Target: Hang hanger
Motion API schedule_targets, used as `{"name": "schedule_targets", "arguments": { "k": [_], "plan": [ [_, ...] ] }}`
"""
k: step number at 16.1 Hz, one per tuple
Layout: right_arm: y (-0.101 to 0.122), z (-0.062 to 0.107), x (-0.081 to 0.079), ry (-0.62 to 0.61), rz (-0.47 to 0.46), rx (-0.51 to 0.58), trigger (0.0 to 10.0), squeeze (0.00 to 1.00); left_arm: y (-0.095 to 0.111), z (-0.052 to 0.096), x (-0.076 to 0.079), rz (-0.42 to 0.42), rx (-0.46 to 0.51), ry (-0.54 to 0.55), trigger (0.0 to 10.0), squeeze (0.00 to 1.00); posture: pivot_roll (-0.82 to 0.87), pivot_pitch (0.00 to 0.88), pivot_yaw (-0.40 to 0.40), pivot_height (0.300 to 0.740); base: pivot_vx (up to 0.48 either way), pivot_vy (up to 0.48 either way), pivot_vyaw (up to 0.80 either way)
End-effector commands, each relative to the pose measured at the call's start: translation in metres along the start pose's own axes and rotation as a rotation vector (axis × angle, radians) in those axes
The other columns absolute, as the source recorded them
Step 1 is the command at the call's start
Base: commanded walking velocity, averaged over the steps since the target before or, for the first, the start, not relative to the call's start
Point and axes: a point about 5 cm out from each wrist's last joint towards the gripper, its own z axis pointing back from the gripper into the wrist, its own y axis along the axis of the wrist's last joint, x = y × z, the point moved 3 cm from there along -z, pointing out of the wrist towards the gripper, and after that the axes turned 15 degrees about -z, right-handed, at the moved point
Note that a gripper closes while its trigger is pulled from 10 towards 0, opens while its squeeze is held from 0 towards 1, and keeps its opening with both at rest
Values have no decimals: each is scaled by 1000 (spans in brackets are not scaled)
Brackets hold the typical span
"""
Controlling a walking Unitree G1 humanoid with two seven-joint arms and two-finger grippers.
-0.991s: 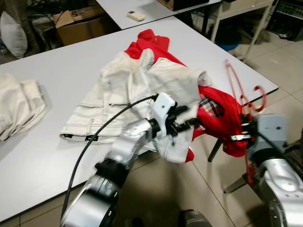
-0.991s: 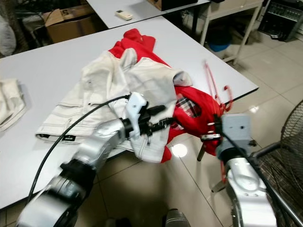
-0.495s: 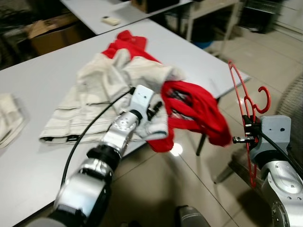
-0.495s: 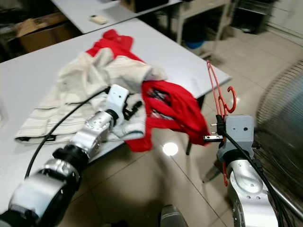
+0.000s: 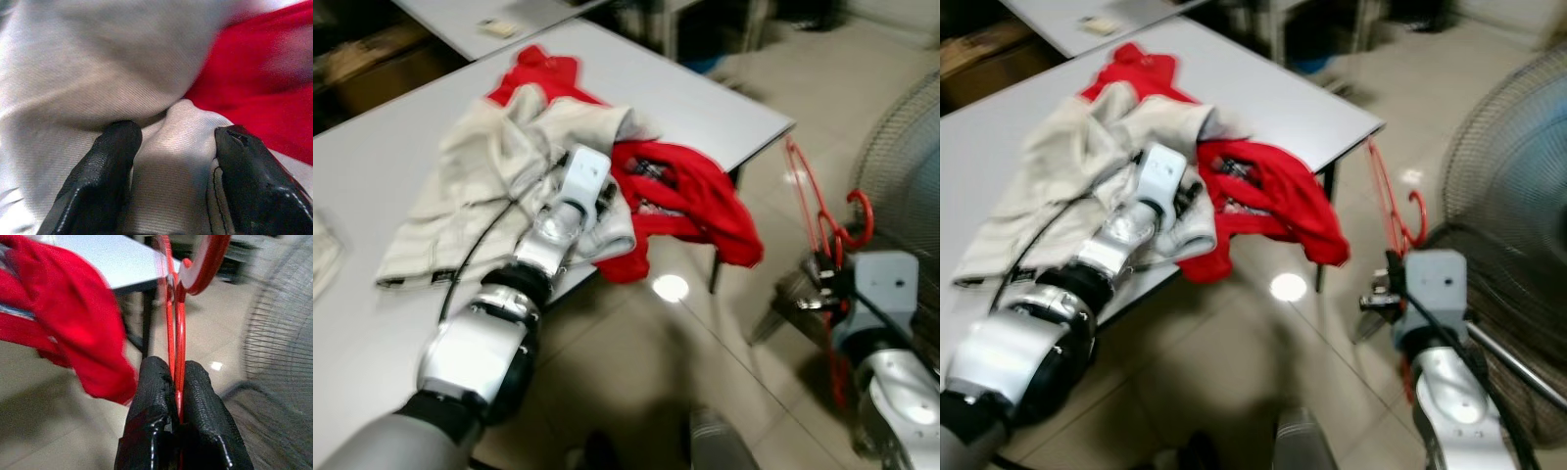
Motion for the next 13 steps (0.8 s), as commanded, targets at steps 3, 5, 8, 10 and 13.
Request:
{"name": "schedule_targets", "arguments": {
  "k": [3, 5, 8, 10, 13],
  "plan": [
    [-1, 2, -4, 3, -7, -9, 10000, 0, -23, 7, -69, 90, -92, 204, 10000, 0, -382, 163, 160, 740, 0, 0, 0],
    [-2, 0, -8, 19, -9, -11, 10000, 0, -19, 7, -73, 149, -49, 177, 10000, 0, -367, 154, 154, 740, 0, 0, 0],
    [-3, -5, -15, 44, -15, -10, 10000, 0, 19, 5, -66, 324, 224, 2, 10000, 0, -338, 139, 149, 740, 0, 0, 0],
    [-4, -6, -16, 48, -21, -8, 10000, 0, 43, 9, -71, 411, 387, -81, 10000, 0, -329, 132, 155, 740, 0, 0, 0],
    [-5, -5, -17, 49, -33, -1, 10000, 0, 70, 23, -64, 460, 599, -332, 10000, 0, -320, 119, 169, 740, 0, 0, 0]
  ]
}}
